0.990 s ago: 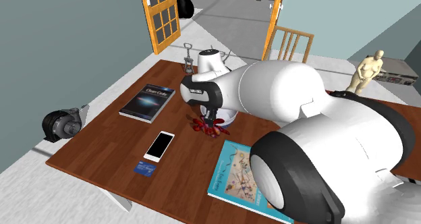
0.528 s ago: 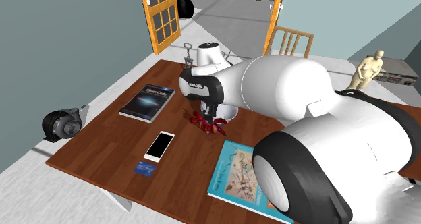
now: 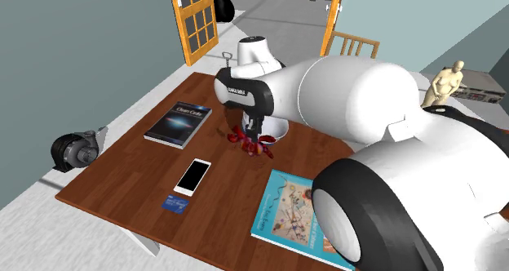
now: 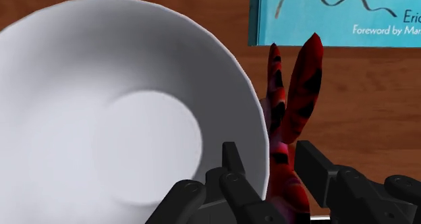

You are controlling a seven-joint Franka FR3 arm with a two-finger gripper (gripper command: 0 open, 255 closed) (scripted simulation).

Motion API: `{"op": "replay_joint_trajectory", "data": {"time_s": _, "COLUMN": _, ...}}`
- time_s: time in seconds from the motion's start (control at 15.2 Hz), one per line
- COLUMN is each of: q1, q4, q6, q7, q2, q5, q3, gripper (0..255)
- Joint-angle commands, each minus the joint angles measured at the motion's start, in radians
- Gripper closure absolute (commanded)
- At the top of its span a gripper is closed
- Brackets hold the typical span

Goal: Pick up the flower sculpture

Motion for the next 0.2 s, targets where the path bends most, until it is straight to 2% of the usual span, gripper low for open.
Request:
{"op": "replay_joint_trajectory", "data": {"time_s": 0.0, "q1": -0.001, "q4": 0.016, "q6": -0.024, "q7": -0.001, "q2": -0.009, "q5": -0.001, "q3": -0.001, "gripper": 255}}
{"op": "replay_joint_trajectory", "data": {"time_s": 0.13, "q1": -0.001, "q4": 0.018, "q6": -0.025, "q7": -0.001, "q2": -0.009, "q5": -0.001, "q3": -0.001, "gripper": 255}}
